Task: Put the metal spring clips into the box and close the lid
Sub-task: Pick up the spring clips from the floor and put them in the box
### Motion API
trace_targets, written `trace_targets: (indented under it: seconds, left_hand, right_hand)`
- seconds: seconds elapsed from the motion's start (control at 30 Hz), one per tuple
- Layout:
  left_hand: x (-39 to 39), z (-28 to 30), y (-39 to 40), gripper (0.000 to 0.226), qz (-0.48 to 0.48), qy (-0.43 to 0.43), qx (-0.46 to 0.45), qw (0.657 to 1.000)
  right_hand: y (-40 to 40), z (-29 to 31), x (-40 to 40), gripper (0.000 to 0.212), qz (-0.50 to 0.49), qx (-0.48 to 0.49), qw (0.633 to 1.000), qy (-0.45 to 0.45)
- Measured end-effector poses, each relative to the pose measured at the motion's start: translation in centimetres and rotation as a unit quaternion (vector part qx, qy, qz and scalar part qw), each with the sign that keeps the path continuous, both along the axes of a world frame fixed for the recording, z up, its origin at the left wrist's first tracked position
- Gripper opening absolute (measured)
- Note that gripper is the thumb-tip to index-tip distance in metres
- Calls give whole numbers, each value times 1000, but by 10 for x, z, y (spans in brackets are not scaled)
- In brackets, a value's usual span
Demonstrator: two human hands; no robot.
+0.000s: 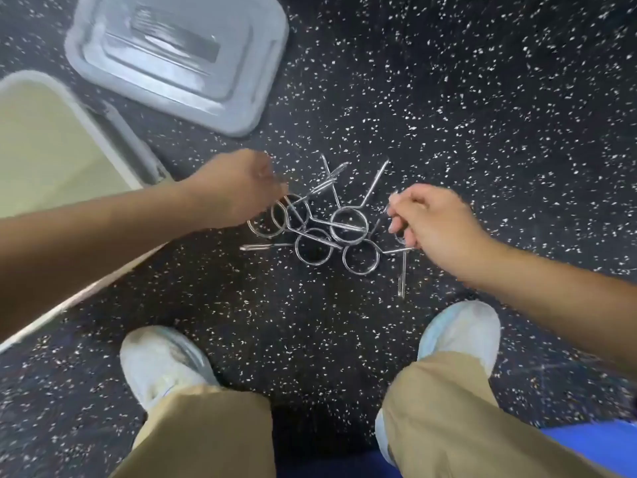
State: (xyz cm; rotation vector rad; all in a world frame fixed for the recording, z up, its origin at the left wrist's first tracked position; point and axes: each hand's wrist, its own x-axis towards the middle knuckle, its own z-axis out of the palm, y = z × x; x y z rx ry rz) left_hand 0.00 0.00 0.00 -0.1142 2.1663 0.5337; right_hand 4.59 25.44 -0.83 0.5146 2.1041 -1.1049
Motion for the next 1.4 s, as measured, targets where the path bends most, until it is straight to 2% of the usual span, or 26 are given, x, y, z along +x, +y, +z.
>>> trace_targets:
  seconds: [0.1,0.2,0.33,0.47,0.6,0.8,0.93,1.03,1.13,1.27,1.33,1.4]
  left_hand:
    - [0,-16,-4,30,-98,43,-51,993]
    - [0,-28,-10,26,-129,24,-96,987]
    - [-1,-36,-15,37,-208,12,-150,966]
    - [-10,-37,-14,29,-275,-8,-176,945]
    - [-12,-37,-19,29,-275,-24,-151,949]
    - [-1,-19,-18,19,-272,42,-169,946]
    - [4,12,-26,25,-304,90,-212,924]
    - [3,32,-31,40,-335,123,-241,903]
    - [-1,52,-38,42,-342,168,-247,891]
    - [-8,70,-41,40,-335,206,-250,885]
    - [-11,79,-47,40,-325,215,-253,885]
    - [-11,86,-57,37,-318,235,-255,882]
  right_hand:
    - [-15,-5,-3,26,73,-15,996,42]
    - [-34,-11,-8,26,134,-36,988,72]
    - [-47,-22,-24,27,221,-28,970,100]
    - [-45,-25,-38,29,286,11,950,120]
    - [-42,-20,-47,29,317,36,939,129]
    - [-37,-10,-43,29,327,45,934,135]
    - [-31,0,-34,27,314,74,937,130]
    - [-24,1,-25,26,329,86,932,127]
    - [-26,1,-19,26,349,92,925,116]
    - [-42,1,-12,26,446,107,875,157]
    - [-54,-6,-10,24,516,103,825,206]
    - [-66,-17,-11,15,590,95,752,279]
